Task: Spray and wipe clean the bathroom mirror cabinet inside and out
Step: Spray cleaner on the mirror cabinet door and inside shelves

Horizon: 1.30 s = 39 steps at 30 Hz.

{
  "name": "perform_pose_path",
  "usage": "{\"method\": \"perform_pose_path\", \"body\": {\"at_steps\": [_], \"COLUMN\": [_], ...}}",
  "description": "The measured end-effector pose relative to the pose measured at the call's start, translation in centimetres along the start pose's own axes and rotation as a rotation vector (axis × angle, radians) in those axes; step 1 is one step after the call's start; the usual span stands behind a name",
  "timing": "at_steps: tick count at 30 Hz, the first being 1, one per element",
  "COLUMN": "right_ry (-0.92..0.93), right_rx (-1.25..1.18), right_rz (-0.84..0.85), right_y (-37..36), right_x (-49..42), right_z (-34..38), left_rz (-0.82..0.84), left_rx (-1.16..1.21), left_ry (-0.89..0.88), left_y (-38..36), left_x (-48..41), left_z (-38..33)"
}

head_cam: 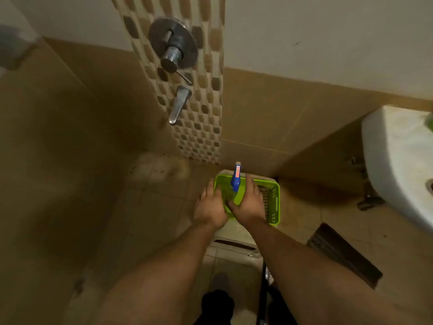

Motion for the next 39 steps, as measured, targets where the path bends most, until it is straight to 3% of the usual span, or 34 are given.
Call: {"method": "perform_pose_path", "body": {"at_steps": [7, 13, 17, 21, 24, 30, 39], "right_ry": [-0.069, -0.121, -0.045, 0.048, 0.113, 0.245, 0.391], "right_rx": [-0.489, -0.58, -0.587, -0.56, -0.56, -0.497, -0.492], "right_rz": [-0.083, -0.139, -0.173, -0.269, -0.469, -0.806, -1.051], "right_y": [-2.7, -1.4, 2.5, 10.2, 19.4, 38.7, 61.7], "right_x": [-4.2, -3.5, -1.9, 0.6, 3.5, 11.0, 19.3], "right_z": [0.6, -0.4, -0.5, 0.1, 0.6, 2.2, 6.2], "left_rz": [0.045, 0.066, 0.078, 0.051, -0.009, -0.235, -0.643], "left_rx": [0.139, 0.112, 0.055, 0.009, -0.044, -0.137, -0.325], "left_ry": [0.023, 0.034, -0.013, -0.121, -0.277, -0.606, -1.026], "left_y": [-2.4, -1.6, -0.2, 2.4, 5.7, 15.2, 29.2], "left_x": [-1.2, -1.2, -1.2, -0.5, 0.2, 3.4, 11.3], "left_z": [2.8, 2.6, -0.7, -6.3, -13.1, -31.2, -52.9]}}
Point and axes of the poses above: each hand's wrist, its own x-axis away from the middle knuckle, its own y-axis out of the back of the hand, z = x × y, the point moved 8 cm from there along -x, towards the middle knuckle, and after that the axes turned 2 degrees about -y, right-handed, at the moved point
